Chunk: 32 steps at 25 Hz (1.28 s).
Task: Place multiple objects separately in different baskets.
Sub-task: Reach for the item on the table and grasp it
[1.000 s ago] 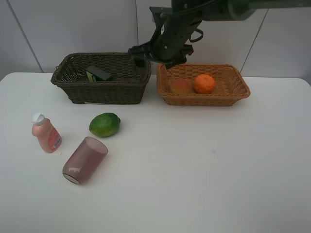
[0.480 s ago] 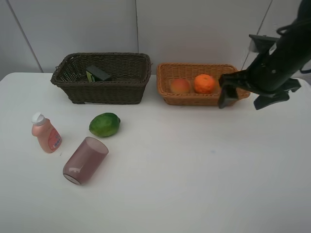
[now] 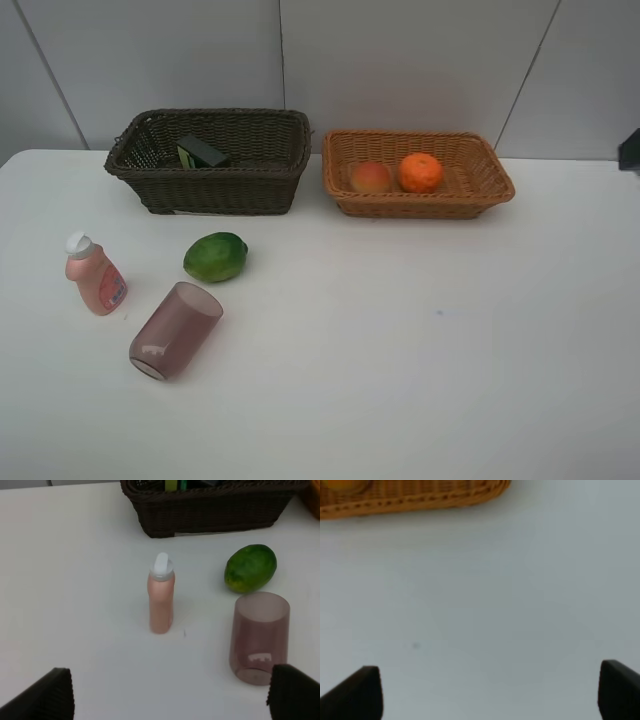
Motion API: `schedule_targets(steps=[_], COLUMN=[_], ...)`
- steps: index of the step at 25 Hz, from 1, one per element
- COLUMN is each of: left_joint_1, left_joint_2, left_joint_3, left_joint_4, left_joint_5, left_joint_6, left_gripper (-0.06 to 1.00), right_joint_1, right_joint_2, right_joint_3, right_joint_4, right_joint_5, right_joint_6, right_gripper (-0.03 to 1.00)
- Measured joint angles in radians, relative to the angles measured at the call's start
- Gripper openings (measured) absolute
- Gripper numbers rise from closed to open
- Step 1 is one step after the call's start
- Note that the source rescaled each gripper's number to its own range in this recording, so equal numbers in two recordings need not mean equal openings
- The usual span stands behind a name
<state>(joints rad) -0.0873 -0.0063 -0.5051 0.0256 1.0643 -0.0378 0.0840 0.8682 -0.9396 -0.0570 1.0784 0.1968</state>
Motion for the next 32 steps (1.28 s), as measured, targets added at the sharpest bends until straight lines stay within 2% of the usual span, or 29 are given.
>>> schedule_targets(steps=[5, 18, 24, 32], left_joint_1=[0.000, 0.000, 0.000, 0.000], left_joint_2=[0.000, 0.000, 0.000, 0.000], left_joint_3=[0.000, 0.000, 0.000, 0.000], left_joint_4=[0.000, 0.000, 0.000, 0.000], left_joint_5=[0.000, 0.000, 0.000, 0.000], left_joint_6=[0.000, 0.000, 0.000, 0.000], left_gripper=[1.00, 1.00, 1.00, 1.00], right_joint_1=[0.000, 0.000, 0.000, 0.000], right_joint_2=[-0.237, -0.595, -0.741, -0.872], right_joint_3=[0.004, 0.239, 0.401, 0.415], right_joint_4=[-0.025, -0.030, -0.030, -0.032], right_joint_5=[0.062, 0.069, 0.017, -0.014], right_joint_6=[-0.027, -0.057, -0.059, -0.083], right_gripper=[0.79, 0.79, 0.79, 0.79])
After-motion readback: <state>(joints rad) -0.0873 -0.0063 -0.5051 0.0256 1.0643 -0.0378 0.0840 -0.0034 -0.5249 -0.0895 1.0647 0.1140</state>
